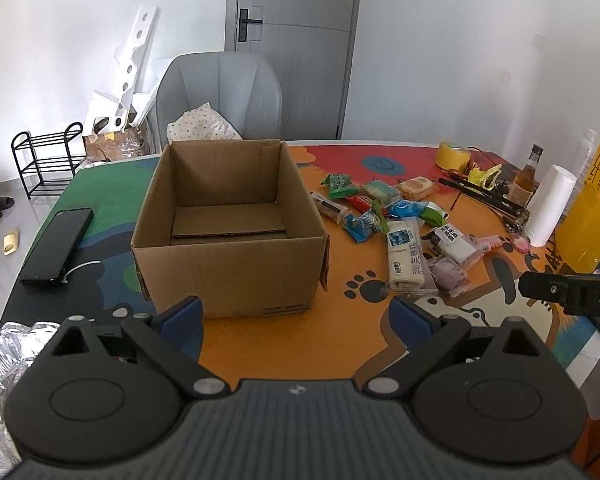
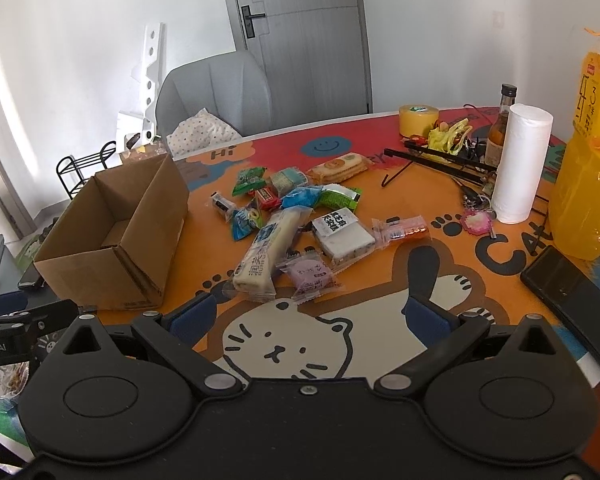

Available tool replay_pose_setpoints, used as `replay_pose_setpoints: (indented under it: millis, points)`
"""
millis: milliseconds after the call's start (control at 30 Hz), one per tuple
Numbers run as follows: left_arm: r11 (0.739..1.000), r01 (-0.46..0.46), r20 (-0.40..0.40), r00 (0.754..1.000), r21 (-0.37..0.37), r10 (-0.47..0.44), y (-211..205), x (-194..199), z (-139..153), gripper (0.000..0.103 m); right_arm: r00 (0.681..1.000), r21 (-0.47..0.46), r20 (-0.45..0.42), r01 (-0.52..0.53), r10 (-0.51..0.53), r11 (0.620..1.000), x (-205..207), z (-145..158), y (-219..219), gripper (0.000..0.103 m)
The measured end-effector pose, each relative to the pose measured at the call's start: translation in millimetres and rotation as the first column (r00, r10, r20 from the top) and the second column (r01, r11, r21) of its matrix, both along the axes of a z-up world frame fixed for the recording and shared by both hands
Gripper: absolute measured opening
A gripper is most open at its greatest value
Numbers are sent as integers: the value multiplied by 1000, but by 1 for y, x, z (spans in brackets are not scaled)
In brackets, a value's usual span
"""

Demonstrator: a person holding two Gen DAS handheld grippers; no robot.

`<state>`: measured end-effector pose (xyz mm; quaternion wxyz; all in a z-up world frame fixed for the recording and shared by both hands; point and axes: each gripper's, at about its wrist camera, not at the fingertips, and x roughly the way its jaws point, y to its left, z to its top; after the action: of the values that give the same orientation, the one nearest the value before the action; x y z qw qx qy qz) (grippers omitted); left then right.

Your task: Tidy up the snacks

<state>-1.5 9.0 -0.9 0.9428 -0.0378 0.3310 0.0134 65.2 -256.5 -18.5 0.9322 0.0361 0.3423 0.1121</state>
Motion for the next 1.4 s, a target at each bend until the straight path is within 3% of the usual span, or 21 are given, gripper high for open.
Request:
replay_pose_setpoints:
  millis: [867,1400]
  points:
    - [1000,6,2,1000,-10,-6,-4,6,-4,99,1000,14,-14,-5,5,1000,7,-7,-4,103]
    - [998,60,65,996,-4,-60,-25,15,2,99,1000,30,4,-23,23,999,19,-5,-7,103]
